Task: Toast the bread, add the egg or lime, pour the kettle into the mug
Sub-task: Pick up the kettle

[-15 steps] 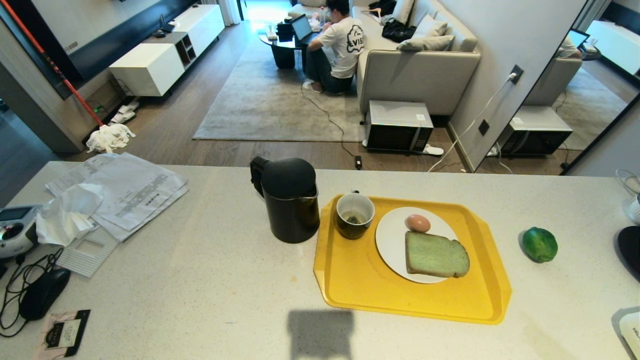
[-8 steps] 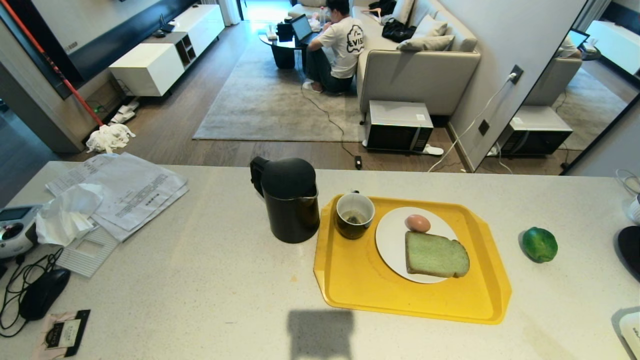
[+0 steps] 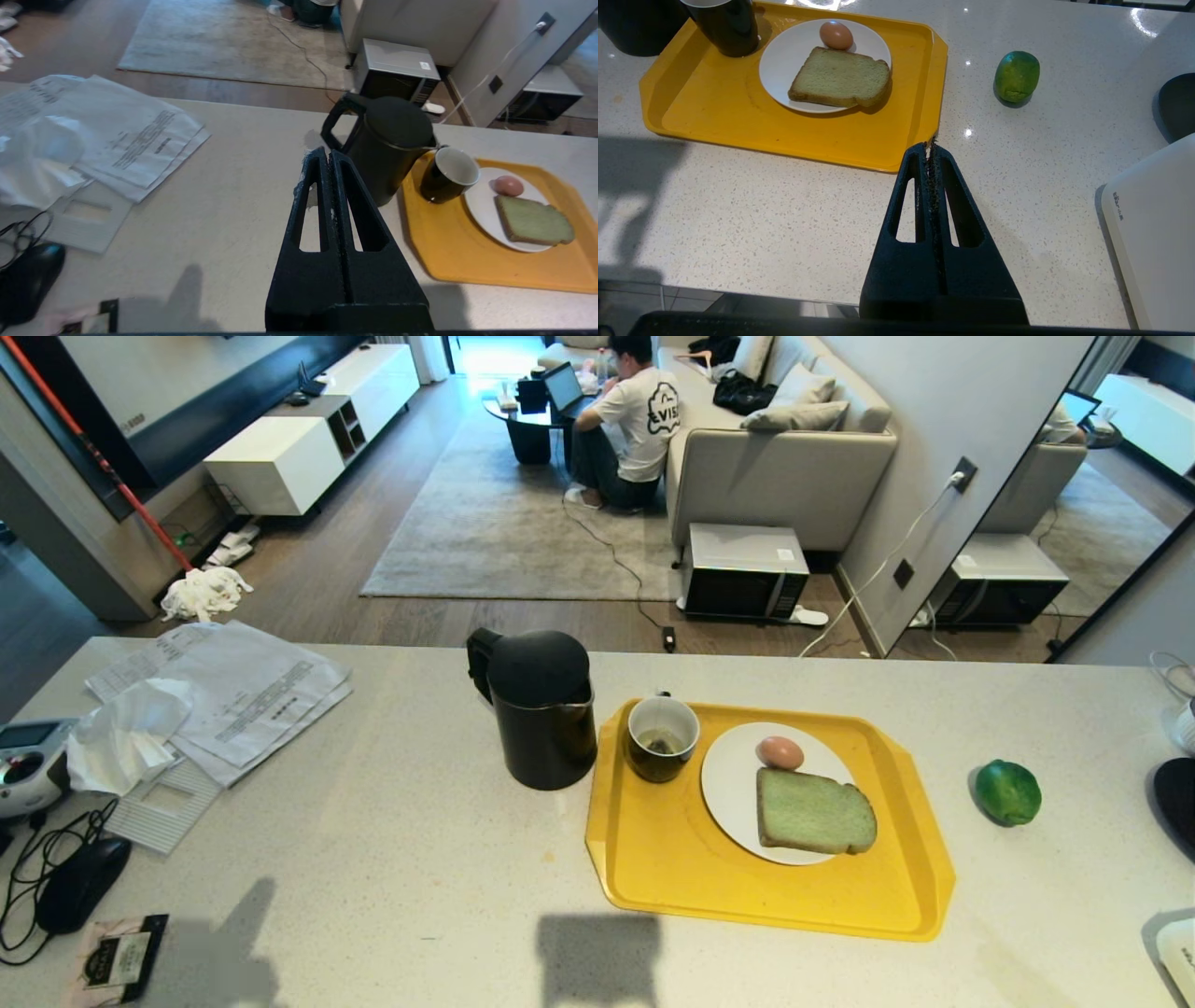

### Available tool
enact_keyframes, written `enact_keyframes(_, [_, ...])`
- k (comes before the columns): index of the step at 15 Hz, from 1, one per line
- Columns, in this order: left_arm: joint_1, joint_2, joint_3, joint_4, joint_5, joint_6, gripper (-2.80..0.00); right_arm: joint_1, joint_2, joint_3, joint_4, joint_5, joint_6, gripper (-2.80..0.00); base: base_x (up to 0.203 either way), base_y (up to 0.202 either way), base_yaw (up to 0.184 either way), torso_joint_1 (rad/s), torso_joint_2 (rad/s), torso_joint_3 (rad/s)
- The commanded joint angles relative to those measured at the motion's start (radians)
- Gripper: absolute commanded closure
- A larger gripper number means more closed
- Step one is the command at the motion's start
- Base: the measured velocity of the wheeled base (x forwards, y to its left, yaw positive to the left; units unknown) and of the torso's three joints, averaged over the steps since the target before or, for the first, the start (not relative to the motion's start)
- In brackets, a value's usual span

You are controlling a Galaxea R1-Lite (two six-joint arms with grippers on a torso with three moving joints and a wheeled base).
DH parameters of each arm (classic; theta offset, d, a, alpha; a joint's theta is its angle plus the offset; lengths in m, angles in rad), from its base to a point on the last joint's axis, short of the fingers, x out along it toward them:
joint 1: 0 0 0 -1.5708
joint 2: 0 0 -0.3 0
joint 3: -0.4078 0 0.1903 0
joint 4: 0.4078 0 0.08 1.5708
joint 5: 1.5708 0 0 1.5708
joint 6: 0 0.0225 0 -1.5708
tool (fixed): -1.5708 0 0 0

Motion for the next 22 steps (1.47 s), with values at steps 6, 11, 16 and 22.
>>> enact_keyframes(6, [0.363,0.485,0.113,-0.562,-0.476,-0.021,0.0,0.0,0.001,0.0,0.0,-0.001,0.0,0.0,0.0,0.0,0.0,0.0,0.0,0.0])
enact_keyframes(11, [0.535,0.741,0.295,-0.791,-0.721,0.046,0.0,0.001,0.001,0.0,0.0,0.001,0.0,0.0,0.0,0.0,0.0,0.0,0.0,0.0])
enact_keyframes(16, [0.547,1.056,0.275,-0.95,-0.696,0.086,0.0,0.001,0.001,0.0,0.0,-0.001,0.0,0.0,0.0,0.0,0.0,0.0,0.0,0.0])
enact_keyframes(22, [0.506,1.236,0.135,-1.044,-0.738,0.116,-2.8,0.001,0.001,0.0,0.0,0.0,0.0,0.0,0.0,0.0,0.0,0.0,0.0,0.0])
